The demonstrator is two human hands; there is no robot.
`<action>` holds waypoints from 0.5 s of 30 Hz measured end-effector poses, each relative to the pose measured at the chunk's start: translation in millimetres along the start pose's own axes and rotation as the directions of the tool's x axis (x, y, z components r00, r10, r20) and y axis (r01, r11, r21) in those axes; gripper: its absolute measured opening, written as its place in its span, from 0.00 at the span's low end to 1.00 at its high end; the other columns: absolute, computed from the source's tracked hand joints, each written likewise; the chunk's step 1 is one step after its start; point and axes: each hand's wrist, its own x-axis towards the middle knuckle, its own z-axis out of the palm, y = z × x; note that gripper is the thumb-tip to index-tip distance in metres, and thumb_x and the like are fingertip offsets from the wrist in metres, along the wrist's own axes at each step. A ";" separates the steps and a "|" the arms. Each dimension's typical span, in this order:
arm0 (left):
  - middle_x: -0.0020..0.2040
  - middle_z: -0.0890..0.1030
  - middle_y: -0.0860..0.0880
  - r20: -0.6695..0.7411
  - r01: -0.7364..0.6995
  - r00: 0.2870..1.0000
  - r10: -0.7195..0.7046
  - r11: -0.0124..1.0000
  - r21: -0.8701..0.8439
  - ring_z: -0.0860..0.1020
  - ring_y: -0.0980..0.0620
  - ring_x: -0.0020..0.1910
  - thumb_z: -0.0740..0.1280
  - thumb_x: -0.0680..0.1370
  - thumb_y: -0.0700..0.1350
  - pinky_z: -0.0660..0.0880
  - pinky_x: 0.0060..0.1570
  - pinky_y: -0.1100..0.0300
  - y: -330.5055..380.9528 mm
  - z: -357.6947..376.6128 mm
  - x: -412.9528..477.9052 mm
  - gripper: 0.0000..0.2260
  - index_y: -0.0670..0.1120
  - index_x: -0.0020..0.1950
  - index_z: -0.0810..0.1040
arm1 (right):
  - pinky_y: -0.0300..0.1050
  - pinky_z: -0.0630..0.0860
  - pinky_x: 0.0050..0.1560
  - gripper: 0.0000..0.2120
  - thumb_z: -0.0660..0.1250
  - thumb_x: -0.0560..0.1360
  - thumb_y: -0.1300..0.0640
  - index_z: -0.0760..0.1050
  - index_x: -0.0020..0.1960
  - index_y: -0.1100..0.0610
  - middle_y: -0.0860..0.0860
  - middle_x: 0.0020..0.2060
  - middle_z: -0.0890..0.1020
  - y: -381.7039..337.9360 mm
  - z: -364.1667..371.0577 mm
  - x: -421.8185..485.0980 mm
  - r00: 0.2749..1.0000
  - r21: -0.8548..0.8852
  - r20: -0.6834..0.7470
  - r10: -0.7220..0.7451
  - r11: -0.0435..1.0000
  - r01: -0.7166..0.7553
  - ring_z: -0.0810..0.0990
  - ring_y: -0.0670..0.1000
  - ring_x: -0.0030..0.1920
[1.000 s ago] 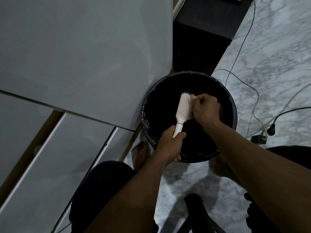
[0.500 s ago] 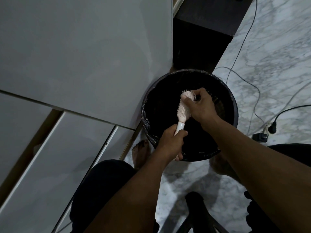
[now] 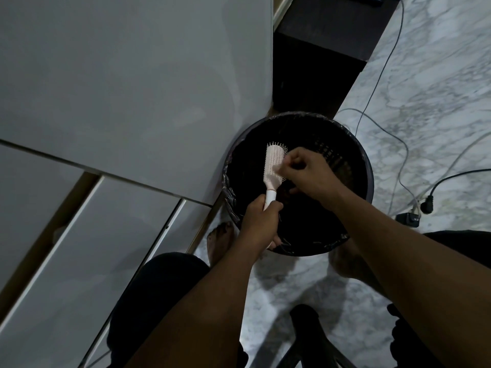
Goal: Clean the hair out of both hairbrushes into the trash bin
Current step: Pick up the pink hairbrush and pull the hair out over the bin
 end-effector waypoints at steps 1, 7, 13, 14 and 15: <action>0.32 0.71 0.48 0.005 0.005 1.000 -0.005 1.000 -0.019 0.68 0.53 0.15 0.62 0.81 0.44 0.67 0.23 0.61 -0.5 -0.1 0.0 0.04 0.45 0.53 0.75 | 0.57 0.85 0.42 0.13 0.76 0.72 0.51 0.77 0.49 0.58 0.56 0.45 0.85 1.2 2.0 -0.6 0.999 -0.057 0.040 -0.020 0.998 0.022 0.86 0.57 0.46; 0.34 0.73 0.47 0.038 -0.038 0.999 0.034 0.993 0.115 0.72 0.53 0.19 0.61 0.82 0.43 0.68 0.19 0.64 0.4 -0.9 -8.7 0.07 0.42 0.56 0.75 | 0.44 0.77 0.39 0.12 0.75 0.72 0.47 0.82 0.41 0.56 0.49 0.34 0.83 7.0 8.5 1.9 0.991 -0.358 -0.076 -0.108 0.931 0.074 0.82 0.49 0.37; 0.37 0.72 0.45 0.024 -0.110 0.994 0.108 0.978 0.175 0.72 0.49 0.27 0.62 0.82 0.42 0.68 0.17 0.67 -1.0 1.2 -10.6 0.04 0.43 0.49 0.72 | 0.39 0.68 0.32 0.13 0.72 0.76 0.51 0.80 0.38 0.59 0.48 0.28 0.78 11.0 10.8 -0.4 0.975 -0.414 -0.174 -0.139 0.909 0.056 0.77 0.45 0.30; 0.37 0.72 0.45 0.017 -0.116 0.993 0.115 0.978 0.174 0.72 0.49 0.26 0.62 0.82 0.42 0.68 0.17 0.67 -1.0 1.3 -10.2 0.04 0.42 0.50 0.72 | 0.38 0.68 0.30 0.13 0.71 0.76 0.51 0.80 0.37 0.58 0.48 0.28 0.78 11.3 9.0 0.0 0.975 -0.378 -0.188 -0.115 0.925 0.036 0.76 0.44 0.29; 0.37 0.72 0.45 0.011 -0.117 0.993 0.117 0.978 0.171 0.72 0.49 0.26 0.62 0.82 0.42 0.68 0.17 0.66 -0.9 0.9 -9.4 0.05 0.41 0.52 0.72 | 0.37 0.69 0.30 0.13 0.70 0.77 0.51 0.79 0.38 0.57 0.49 0.29 0.79 11.4 7.6 0.6 0.975 -0.348 -0.202 -0.092 0.937 0.016 0.76 0.44 0.29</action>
